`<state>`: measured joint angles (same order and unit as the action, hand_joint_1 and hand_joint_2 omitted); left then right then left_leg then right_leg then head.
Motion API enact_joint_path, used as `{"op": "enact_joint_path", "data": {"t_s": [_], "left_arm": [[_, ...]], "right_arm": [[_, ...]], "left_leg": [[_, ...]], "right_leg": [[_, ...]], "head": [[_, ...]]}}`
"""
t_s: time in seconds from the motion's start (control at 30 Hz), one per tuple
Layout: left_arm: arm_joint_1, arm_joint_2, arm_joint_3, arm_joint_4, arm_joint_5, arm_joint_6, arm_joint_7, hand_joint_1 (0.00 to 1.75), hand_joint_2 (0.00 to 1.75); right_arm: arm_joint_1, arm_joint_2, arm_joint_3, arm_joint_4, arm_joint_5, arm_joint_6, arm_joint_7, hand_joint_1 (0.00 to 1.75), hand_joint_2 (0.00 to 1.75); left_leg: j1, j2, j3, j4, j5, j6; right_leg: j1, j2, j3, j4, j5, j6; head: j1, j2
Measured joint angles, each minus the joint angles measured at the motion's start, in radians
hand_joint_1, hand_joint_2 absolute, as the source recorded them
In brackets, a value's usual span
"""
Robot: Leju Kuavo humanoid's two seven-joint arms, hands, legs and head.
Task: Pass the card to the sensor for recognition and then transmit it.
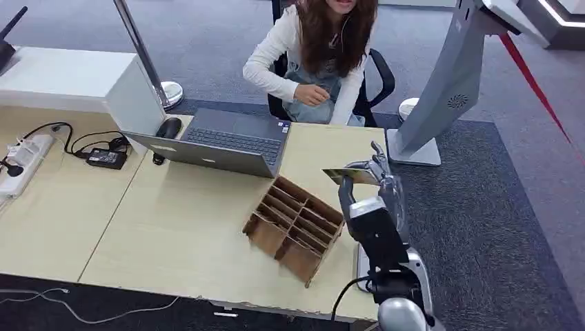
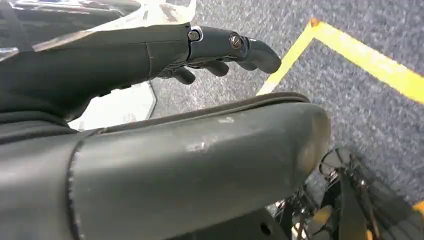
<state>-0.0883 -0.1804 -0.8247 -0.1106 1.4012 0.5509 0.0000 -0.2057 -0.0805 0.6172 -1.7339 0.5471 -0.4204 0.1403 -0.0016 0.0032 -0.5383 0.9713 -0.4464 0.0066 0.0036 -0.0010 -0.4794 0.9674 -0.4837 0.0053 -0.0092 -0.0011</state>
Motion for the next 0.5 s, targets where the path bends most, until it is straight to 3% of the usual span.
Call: {"op": "enact_joint_path", "data": {"t_s": [0.2, 0.5], "left_arm": [[-0.001, 0.0, -0.005, -0.001, -0.001, 0.02, 0.035, 0.0, 0.0], [-0.008, -0.002, -0.044, -0.002, -0.011, 0.006, 0.086, 0.0, 0.0]], "right_arm": [[0.135, -0.029, -0.027, -0.119, 0.064, -0.037, -0.009, 1.75, 1.75], [0.242, -0.069, -0.085, -0.127, -0.123, -0.142, -0.061, 1.75, 1.75]], "left_leg": [[0.0, 0.001, 0.0, 0.0, 0.0, 0.0], [0.0, 0.002, 0.0, 0.0, 0.0, 0.0]], "right_leg": [[0.0, 0.001, 0.0, 0.0, 0.0, 0.0], [0.0, 0.001, 0.0, 0.0, 0.0, 0.0]], "head": [[0.0, 0.0], [0.0, 0.0]]}}
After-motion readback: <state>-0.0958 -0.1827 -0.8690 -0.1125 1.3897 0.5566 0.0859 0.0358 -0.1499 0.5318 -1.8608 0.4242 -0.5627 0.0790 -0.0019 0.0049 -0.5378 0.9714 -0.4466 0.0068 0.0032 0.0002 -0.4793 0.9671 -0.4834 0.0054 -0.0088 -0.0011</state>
